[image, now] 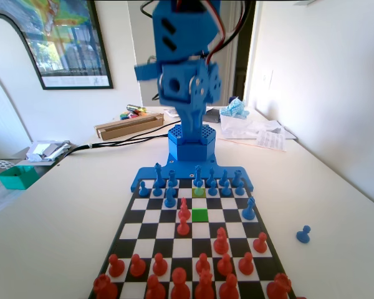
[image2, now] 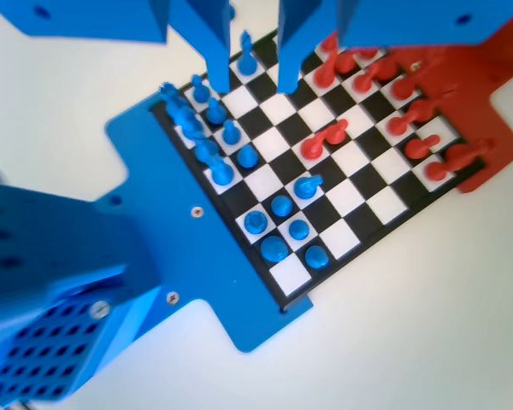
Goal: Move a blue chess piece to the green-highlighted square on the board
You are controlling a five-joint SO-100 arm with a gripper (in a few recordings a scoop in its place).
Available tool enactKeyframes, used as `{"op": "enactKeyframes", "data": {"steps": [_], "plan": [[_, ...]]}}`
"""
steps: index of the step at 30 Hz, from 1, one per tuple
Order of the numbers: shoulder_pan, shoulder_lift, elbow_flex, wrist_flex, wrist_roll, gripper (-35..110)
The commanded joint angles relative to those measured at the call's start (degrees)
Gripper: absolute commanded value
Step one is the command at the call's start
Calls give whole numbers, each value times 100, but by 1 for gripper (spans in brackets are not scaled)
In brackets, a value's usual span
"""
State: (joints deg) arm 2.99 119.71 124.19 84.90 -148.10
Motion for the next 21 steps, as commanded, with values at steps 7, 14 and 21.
{"op": "enactKeyframes", "data": {"steps": [7,14,21], "plan": [[378,-255,554,-1090,-97,12],[185,-817,642,-1749,290,12],[0,-1090,993,-2399,483,12]]}}
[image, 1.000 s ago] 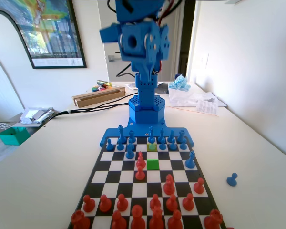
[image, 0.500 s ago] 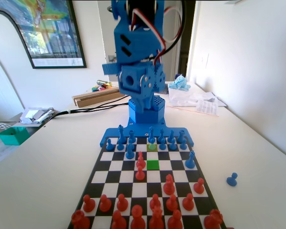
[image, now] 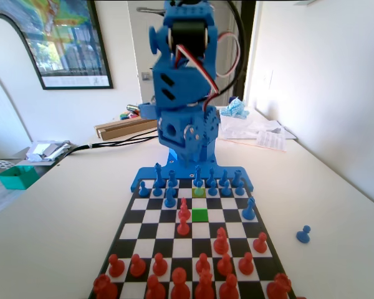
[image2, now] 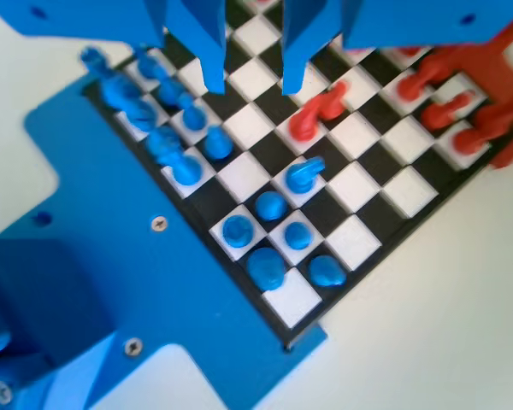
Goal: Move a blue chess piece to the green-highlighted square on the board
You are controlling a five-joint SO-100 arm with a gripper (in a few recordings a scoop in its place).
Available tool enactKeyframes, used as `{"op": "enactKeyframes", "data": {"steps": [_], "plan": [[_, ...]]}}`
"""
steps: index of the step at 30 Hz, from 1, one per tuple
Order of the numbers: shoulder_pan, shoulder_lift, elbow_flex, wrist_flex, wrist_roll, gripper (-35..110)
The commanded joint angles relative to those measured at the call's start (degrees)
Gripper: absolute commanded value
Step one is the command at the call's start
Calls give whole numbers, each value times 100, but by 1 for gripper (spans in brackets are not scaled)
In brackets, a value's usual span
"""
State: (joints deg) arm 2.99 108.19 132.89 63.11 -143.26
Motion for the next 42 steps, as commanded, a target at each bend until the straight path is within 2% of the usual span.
{"op": "enactKeyframes", "data": {"steps": [1,21,42], "plan": [[-18,44,202,-325,18,12],[-483,-527,1020,-1749,264,12],[-712,-765,1222,-2312,264,12]]}}
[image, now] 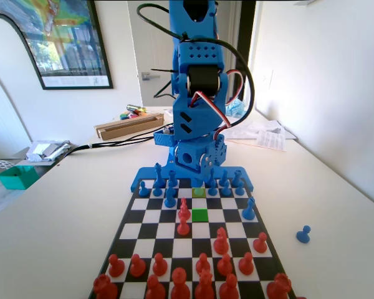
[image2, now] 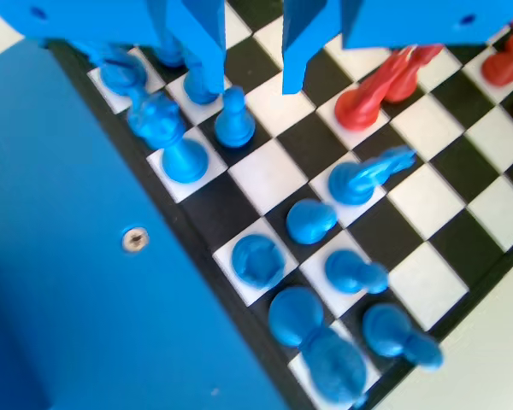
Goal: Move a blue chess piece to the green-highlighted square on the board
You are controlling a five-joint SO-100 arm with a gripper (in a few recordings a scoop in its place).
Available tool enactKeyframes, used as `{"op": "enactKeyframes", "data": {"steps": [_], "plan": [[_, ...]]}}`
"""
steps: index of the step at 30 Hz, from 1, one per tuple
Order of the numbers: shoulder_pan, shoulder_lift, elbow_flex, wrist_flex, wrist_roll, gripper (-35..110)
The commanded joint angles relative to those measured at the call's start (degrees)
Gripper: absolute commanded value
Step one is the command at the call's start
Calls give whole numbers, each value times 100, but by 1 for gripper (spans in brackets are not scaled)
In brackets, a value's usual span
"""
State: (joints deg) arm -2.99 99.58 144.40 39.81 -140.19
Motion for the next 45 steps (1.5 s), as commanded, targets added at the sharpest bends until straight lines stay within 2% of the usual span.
{"op": "enactKeyframes", "data": {"steps": [1,20,28,37,45], "plan": [[-132,97,97,-9,-44,12],[-193,88,677,-765,-158,12],[-202,88,712,-773,-272,1],[-88,97,712,-809,-369,1],[246,123,-79,35,-413,1]]}}
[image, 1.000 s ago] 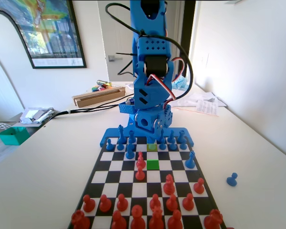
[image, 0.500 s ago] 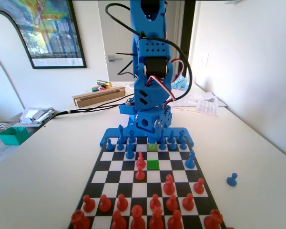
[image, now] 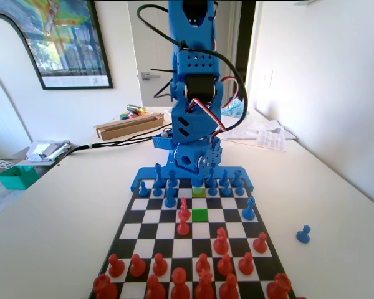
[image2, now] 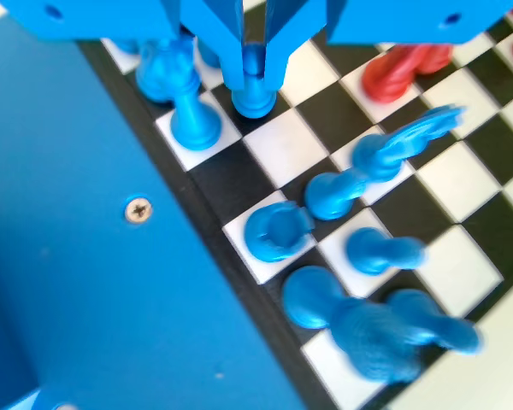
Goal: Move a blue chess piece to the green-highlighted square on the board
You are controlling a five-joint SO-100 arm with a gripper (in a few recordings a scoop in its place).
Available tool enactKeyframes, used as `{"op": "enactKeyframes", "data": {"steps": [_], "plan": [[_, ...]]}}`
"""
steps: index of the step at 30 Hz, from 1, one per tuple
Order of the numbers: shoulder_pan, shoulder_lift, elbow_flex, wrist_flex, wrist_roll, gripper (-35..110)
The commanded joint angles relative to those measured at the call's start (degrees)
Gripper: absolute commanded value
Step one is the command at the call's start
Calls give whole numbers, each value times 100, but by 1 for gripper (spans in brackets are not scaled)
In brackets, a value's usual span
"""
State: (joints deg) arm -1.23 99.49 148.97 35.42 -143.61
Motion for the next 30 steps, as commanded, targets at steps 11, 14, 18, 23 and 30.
{"op": "enactKeyframes", "data": {"steps": [11,14,18,23,30], "plan": [[-62,26,-2048,1617,1494,1],[-158,-105,-2241,1582,2127,1],[-211,-246,-2276,1371,2619,1],[-211,-492,-2180,914,3023,1],[-185,-870,-2197,615,3270,1]]}}
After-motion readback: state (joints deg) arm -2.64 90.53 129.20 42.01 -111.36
